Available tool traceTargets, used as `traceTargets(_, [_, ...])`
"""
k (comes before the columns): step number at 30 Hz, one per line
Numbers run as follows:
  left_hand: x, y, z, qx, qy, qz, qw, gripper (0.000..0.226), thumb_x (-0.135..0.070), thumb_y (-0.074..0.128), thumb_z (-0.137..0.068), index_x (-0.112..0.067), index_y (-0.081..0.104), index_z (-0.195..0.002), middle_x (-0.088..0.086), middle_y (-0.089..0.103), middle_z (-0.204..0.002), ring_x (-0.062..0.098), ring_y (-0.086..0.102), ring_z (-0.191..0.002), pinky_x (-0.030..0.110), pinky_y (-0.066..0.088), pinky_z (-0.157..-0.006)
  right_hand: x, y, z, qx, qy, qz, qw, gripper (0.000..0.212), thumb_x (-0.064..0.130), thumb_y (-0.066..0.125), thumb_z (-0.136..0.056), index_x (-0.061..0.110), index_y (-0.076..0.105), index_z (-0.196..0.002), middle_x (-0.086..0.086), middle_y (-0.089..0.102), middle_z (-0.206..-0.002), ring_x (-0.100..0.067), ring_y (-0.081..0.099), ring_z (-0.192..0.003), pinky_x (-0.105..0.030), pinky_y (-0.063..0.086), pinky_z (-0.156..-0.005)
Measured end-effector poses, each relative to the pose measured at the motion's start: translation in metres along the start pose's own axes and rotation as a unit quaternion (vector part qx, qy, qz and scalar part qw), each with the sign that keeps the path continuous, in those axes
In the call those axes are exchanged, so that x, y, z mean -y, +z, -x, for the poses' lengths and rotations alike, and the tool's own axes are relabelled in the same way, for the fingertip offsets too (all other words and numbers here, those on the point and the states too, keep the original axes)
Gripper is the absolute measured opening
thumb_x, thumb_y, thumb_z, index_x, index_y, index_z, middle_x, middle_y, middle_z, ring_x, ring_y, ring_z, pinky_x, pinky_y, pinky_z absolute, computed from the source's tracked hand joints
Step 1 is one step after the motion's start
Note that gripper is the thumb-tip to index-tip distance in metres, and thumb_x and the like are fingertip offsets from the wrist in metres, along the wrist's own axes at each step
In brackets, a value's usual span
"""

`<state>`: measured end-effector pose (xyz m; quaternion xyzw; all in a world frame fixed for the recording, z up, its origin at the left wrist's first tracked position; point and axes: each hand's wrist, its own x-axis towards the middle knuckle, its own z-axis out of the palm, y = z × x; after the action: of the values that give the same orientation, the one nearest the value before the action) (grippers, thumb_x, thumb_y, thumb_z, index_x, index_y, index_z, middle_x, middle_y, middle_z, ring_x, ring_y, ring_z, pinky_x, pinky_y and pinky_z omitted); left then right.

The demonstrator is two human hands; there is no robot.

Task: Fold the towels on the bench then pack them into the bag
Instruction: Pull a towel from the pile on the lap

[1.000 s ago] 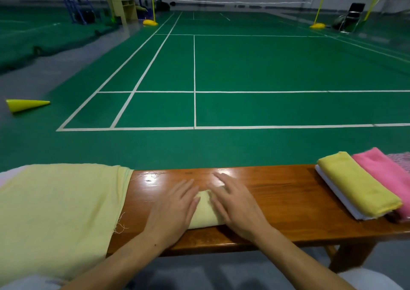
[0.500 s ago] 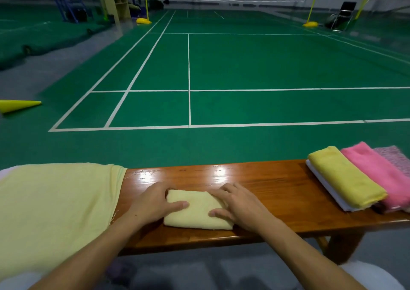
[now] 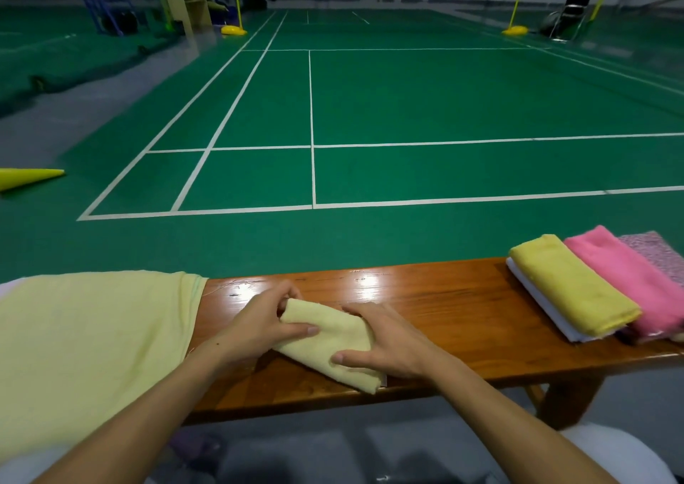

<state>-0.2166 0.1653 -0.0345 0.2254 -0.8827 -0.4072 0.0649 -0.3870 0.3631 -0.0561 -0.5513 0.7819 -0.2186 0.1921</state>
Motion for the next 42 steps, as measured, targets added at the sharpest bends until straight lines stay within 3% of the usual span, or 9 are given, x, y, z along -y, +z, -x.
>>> traceTargets(6, [-0.02, -0.007, 0.005, -0.017, 0.043, 0.116, 0.992, 0.045, -0.013, 0.094, -0.073, -0.009, 0.058, -0.1, 0.011, 0.073, -0.091, 0.03, 0.069, -0.085, 0.034, 0.056, -0.067, 0.0, -0.003, 0.001, 0.012, 0.026, -0.125, 0.992, 0.067, 0.058, 0.076, -0.081, 0.038, 0.052, -0.141, 0.019, 0.063, -0.127, 0.001, 0.061, -0.109, -0.037, 0.056, -0.095])
traceTargets(10, [-0.022, -0.008, 0.004, -0.032, 0.006, 0.162, 0.986, 0.042, -0.016, 0.09, -0.078, -0.012, 0.06, -0.108, 0.002, 0.077, -0.101, 0.019, 0.073, -0.093, 0.037, 0.062, -0.073, -0.006, -0.012, 0.005, -0.022, 0.011, -0.182, 0.983, 0.049, 0.033, 0.073, -0.091, 0.037, 0.055, -0.137, 0.022, 0.066, -0.116, 0.0, 0.065, -0.105, -0.032, 0.058, -0.089])
traceTargets(16, [-0.03, 0.008, -0.005, -0.06, -0.048, 0.24, 0.968, 0.035, -0.02, 0.079, -0.09, -0.019, 0.061, -0.12, -0.01, 0.078, -0.105, 0.013, 0.075, -0.097, 0.033, 0.064, -0.076, -0.021, -0.03, 0.027, -0.123, 0.008, -0.209, 0.97, 0.043, 0.021, 0.074, -0.095, 0.039, 0.059, -0.131, 0.024, 0.067, -0.112, -0.003, 0.064, -0.099, -0.021, 0.051, -0.078])
traceTargets(21, [-0.041, 0.037, -0.016, -0.035, -0.012, 0.219, 0.975, 0.035, -0.007, 0.074, -0.094, -0.023, 0.063, -0.123, -0.004, 0.076, -0.115, 0.019, 0.073, -0.103, 0.042, 0.062, -0.087, -0.041, -0.043, 0.058, -0.146, -0.001, -0.181, 0.973, 0.046, 0.015, 0.072, -0.092, 0.033, 0.058, -0.132, 0.02, 0.061, -0.129, -0.003, 0.057, -0.122, -0.027, 0.049, -0.096])
traceTargets(26, [-0.075, 0.071, -0.049, -0.029, 0.003, 0.212, 0.977, 0.035, -0.007, 0.076, -0.092, -0.021, 0.063, -0.121, 0.001, 0.073, -0.118, 0.011, 0.071, -0.102, 0.022, 0.057, -0.079, -0.07, -0.057, 0.092, -0.192, 0.038, -0.197, 0.961, 0.039, 0.018, 0.071, -0.088, 0.036, 0.059, -0.12, 0.015, 0.06, -0.123, -0.006, 0.057, -0.114, -0.029, 0.05, -0.089])
traceTargets(31, [-0.131, 0.123, -0.105, -0.019, 0.052, 0.166, 0.985, 0.037, 0.001, 0.07, -0.092, -0.012, 0.058, -0.125, 0.007, 0.062, -0.121, 0.0, 0.067, -0.079, 0.017, 0.054, -0.066, -0.109, -0.071, 0.118, -0.279, 0.141, -0.158, 0.937, 0.029, 0.035, 0.073, -0.083, 0.04, 0.06, -0.108, 0.009, 0.059, -0.115, -0.001, 0.054, -0.105, -0.024, 0.042, -0.08])
traceTargets(36, [-0.185, 0.177, -0.169, -0.002, 0.091, 0.124, 0.988, 0.037, -0.014, 0.073, -0.09, -0.026, 0.057, -0.121, 0.0, 0.063, -0.117, 0.024, 0.065, -0.11, 0.04, 0.058, -0.087, -0.13, -0.088, 0.138, -0.374, 0.251, -0.097, 0.888, 0.031, 0.029, 0.073, -0.091, 0.03, 0.063, -0.121, 0.001, 0.05, -0.121, -0.013, 0.053, -0.106, -0.034, 0.048, -0.096])
traceTargets(40, [-0.201, 0.216, -0.195, -0.002, 0.109, -0.086, 0.99, 0.048, -0.04, 0.075, -0.089, -0.034, 0.054, -0.133, 0.003, 0.053, -0.134, 0.024, 0.057, -0.118, 0.044, 0.05, -0.101, -0.132, -0.09, 0.144, -0.386, 0.357, 0.158, 0.836, 0.037, 0.04, 0.076, -0.089, 0.025, 0.063, -0.121, -0.006, 0.049, -0.131, -0.028, 0.057, -0.109, -0.041, 0.055, -0.08])
traceTargets(42, [-0.199, 0.231, -0.19, 0.0, 0.141, -0.178, 0.974, 0.042, -0.047, 0.071, -0.091, -0.039, 0.06, -0.13, 0.003, 0.05, -0.139, 0.026, 0.055, -0.123, 0.046, 0.05, -0.101, -0.135, -0.087, 0.141, -0.378, 0.345, 0.188, 0.838, 0.03, 0.037, 0.075, -0.089, 0.023, 0.066, -0.115, -0.006, 0.051, -0.125, -0.029, 0.055, -0.106, -0.039, 0.055, -0.076])
